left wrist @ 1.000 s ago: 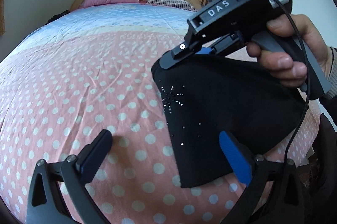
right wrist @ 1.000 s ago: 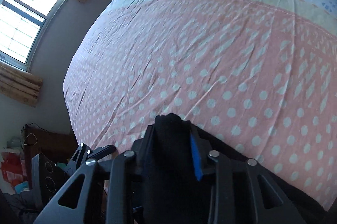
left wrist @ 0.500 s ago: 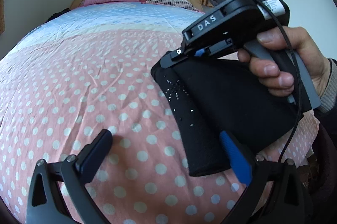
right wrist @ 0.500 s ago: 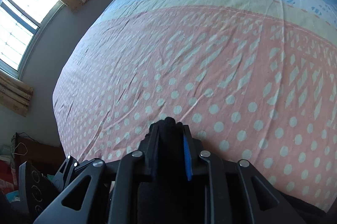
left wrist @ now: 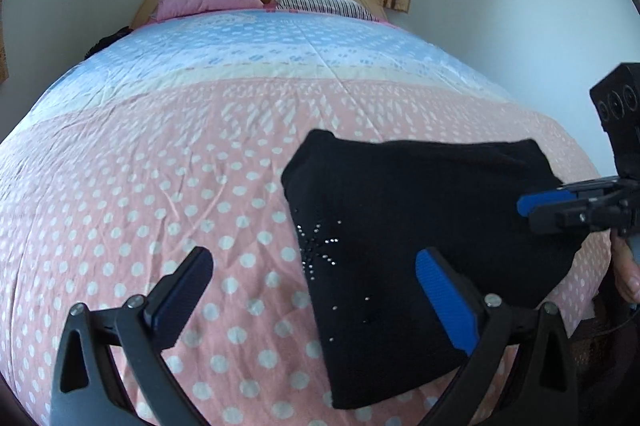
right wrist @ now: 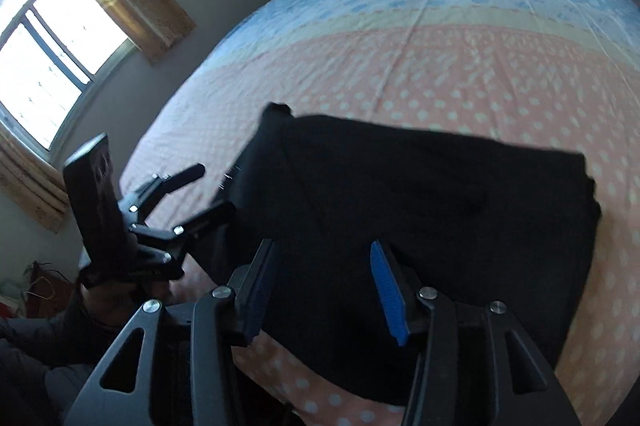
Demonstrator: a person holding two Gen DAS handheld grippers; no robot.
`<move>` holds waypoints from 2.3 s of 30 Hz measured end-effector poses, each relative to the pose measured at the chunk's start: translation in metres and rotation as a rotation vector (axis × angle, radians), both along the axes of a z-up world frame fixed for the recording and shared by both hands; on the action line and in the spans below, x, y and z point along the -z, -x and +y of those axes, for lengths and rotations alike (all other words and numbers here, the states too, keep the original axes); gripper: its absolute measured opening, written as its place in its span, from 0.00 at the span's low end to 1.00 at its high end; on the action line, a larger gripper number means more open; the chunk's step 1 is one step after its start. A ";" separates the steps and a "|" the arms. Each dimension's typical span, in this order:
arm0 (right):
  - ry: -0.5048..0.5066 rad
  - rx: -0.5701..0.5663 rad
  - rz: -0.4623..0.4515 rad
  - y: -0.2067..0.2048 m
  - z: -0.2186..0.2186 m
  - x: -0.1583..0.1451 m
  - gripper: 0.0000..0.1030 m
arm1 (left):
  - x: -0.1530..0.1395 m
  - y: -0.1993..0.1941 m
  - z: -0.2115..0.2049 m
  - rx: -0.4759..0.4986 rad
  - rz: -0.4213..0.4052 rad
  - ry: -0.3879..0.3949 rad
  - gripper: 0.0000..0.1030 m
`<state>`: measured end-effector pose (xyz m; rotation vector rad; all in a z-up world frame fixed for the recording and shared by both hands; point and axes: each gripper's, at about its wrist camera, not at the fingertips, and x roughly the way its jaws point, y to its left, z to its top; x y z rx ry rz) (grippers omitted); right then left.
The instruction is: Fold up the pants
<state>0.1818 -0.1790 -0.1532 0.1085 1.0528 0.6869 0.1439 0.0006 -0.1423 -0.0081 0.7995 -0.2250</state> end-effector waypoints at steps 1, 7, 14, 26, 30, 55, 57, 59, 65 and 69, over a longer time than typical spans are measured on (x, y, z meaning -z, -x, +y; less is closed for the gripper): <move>0.007 0.006 -0.010 0.003 -0.006 0.007 0.49 | 0.004 -0.003 -0.007 0.011 0.023 -0.043 1.00; -0.114 0.074 -0.096 0.016 -0.030 -0.006 0.49 | -0.005 0.008 0.001 -0.040 0.011 -0.002 1.00; -0.167 0.157 -0.066 0.014 -0.063 0.004 0.49 | -0.011 0.007 -0.009 -0.011 -0.020 0.009 1.00; -0.161 0.153 -0.094 0.014 -0.071 0.005 0.49 | 0.004 0.002 -0.027 0.018 0.039 -0.082 1.00; -0.100 0.142 -0.118 0.019 -0.067 0.003 0.43 | 0.001 0.006 -0.025 0.009 0.030 -0.052 1.00; -0.164 0.407 -0.181 0.026 -0.129 -0.009 0.66 | 0.002 -0.014 -0.005 -0.010 0.025 -0.014 1.00; -0.163 0.416 -0.159 0.022 -0.130 -0.003 0.66 | 0.004 -0.018 -0.006 -0.001 0.038 0.006 1.00; -0.155 0.422 -0.140 0.019 -0.129 0.003 0.66 | 0.006 -0.022 -0.005 0.008 0.058 0.029 1.00; -0.149 0.436 -0.109 0.013 -0.132 0.014 0.66 | 0.011 -0.029 -0.004 0.028 0.099 0.073 1.00; -0.160 0.431 -0.100 0.012 -0.131 0.015 0.66 | 0.011 -0.028 -0.002 0.034 0.098 0.082 1.00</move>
